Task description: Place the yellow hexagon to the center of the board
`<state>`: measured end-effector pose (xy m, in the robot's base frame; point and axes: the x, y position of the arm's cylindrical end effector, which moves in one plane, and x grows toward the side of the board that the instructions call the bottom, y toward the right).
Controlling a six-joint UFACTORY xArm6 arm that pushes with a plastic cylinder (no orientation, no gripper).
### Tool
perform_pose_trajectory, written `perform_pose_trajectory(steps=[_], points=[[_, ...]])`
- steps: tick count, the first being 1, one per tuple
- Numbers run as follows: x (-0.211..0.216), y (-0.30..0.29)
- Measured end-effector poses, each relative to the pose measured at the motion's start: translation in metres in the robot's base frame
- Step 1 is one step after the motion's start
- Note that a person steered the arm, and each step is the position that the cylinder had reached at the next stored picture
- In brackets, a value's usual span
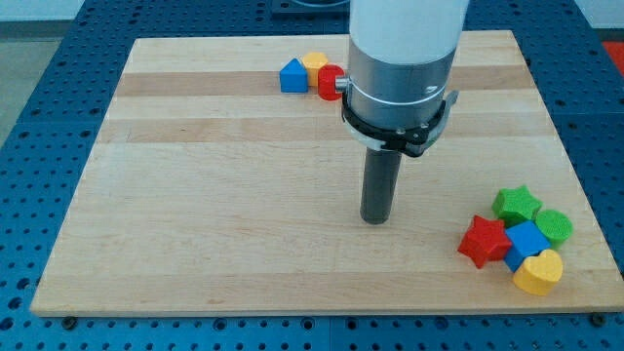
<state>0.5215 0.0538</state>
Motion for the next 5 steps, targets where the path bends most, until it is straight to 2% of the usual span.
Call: perform_pose_trajectory(steps=[1, 2, 4, 5], points=[[-0.002, 0.0], [-0.104, 0.006], [-0.134, 0.031], [-0.225, 0.028]])
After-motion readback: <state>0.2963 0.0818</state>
